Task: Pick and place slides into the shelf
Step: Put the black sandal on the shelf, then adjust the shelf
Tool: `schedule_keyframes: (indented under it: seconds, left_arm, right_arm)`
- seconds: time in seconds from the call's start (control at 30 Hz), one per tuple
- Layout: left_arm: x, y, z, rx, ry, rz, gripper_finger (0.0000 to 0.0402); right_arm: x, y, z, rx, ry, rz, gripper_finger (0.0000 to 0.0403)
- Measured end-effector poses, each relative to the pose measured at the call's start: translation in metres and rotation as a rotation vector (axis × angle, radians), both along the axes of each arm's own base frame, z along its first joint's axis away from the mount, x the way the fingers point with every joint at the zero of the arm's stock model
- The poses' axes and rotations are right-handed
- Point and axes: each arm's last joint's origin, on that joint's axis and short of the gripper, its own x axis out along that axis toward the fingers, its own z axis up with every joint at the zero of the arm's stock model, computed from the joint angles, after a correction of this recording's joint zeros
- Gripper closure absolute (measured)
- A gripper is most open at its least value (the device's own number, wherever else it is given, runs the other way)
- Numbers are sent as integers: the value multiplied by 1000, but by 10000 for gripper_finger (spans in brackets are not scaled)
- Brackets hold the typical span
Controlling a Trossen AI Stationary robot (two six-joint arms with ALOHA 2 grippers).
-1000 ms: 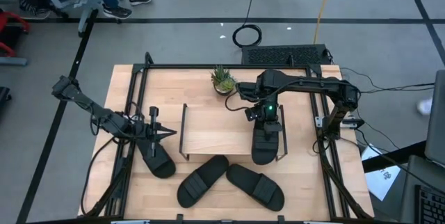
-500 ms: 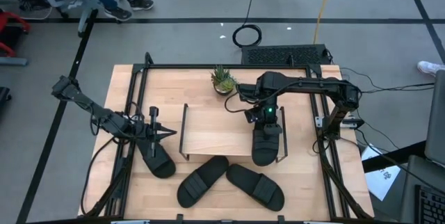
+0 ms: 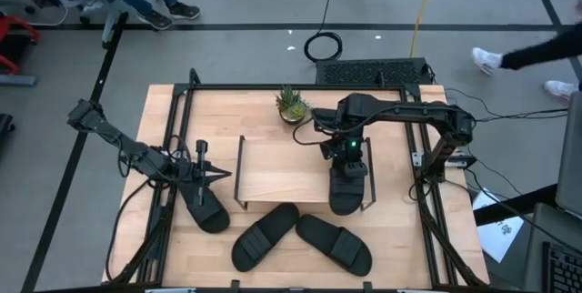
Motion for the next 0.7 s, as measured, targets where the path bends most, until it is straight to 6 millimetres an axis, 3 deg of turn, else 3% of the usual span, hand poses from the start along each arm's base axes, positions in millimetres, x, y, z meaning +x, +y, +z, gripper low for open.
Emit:
schedule_keyframes:
  seconds: [0.37,0.7]
  left_arm:
    - [0,0,-1,1,5,0,399]
    - [0,0,-1,1,12,0,399]
  right_arm:
    - [-14,0,24,-116,-81,-63,170]
    - [-24,2,39,-162,-136,-95,156]
